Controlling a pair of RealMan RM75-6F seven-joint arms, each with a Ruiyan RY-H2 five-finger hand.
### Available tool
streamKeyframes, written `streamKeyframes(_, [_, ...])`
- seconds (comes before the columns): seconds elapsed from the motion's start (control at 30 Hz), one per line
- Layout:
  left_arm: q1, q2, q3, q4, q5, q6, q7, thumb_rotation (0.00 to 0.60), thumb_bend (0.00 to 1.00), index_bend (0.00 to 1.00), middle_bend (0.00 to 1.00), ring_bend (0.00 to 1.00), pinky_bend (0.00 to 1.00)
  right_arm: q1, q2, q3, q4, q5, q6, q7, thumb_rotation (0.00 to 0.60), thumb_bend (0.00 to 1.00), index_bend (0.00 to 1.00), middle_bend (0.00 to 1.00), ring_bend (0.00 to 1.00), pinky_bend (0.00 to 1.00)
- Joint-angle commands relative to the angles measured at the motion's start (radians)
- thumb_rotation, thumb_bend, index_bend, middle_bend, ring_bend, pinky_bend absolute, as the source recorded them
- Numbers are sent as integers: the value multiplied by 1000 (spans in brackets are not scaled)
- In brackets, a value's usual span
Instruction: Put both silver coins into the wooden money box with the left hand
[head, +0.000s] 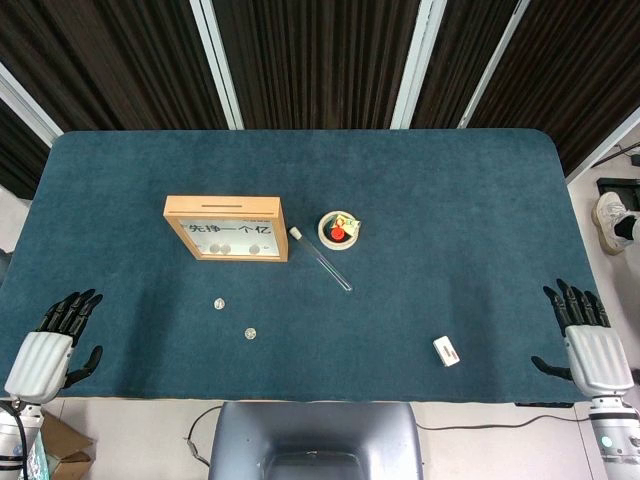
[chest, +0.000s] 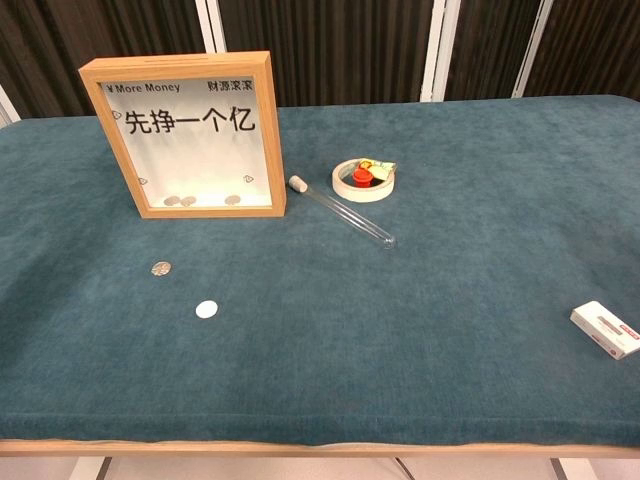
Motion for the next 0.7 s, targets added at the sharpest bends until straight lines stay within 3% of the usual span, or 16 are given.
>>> streamKeyframes(0.03, [-8, -6, 4, 1, 11, -7, -3, 600, 413, 1, 46, 51, 152, -4, 1, 0, 1, -1, 6, 2, 600, 109, 0, 0, 0, 0])
streamKeyframes(0.1, [-26, -36, 10, 17, 57, -2, -21, 600, 413, 19, 131, 144, 252, -8, 8, -6, -4, -14, 11, 16, 600, 109, 0, 0, 0, 0])
streamKeyframes(0.13, [-30, -97, -10, 59, 70, 36, -31, 600, 414, 52, 259, 269, 402, -10, 12, -11, -2, -25, 14, 25, 600, 109, 0, 0, 0, 0])
streamKeyframes(0.17, [-31, -139, -20, 98, 74, 59, -39, 600, 414, 109, 469, 474, 640, -11, 15, -13, -1, -28, 14, 31, 600, 109, 0, 0, 0, 0])
streamKeyframes(0.23, [-40, -220, -30, 178, 75, 71, -56, 600, 415, 216, 771, 772, 919, -12, 19, -14, 0, -29, 11, 43, 600, 109, 0, 0, 0, 0])
streamKeyframes(0.27, [-47, -247, -29, 203, 72, 61, -60, 600, 415, 280, 896, 895, 986, -12, 20, -13, 0, -28, 11, 47, 600, 109, 0, 0, 0, 0])
streamKeyframes(0.3, [-55, -270, -29, 223, 69, 48, -61, 600, 418, 338, 964, 962, 1000, -11, 21, -12, 0, -27, 11, 51, 600, 109, 0, 0, 0, 0])
streamKeyframes(0.4, [-86, -334, -32, 266, 49, -12, -30, 600, 426, 419, 1000, 1000, 1000, -11, 22, -10, 0, -35, 15, 63, 600, 109, 0, 0, 0, 0])
streamKeyframes(0.53, [-125, -447, -65, 361, 6, -60, 31, 600, 428, 447, 1000, 1000, 1000, -10, 24, -15, 3, -48, 14, 77, 600, 109, 0, 0, 0, 0])
streamKeyframes(0.7, [-167, -582, -98, 535, -26, -77, -12, 600, 396, 461, 1000, 1000, 1000, -9, 33, -15, 0, -44, 4, 100, 600, 109, 0, 0, 0, 0])
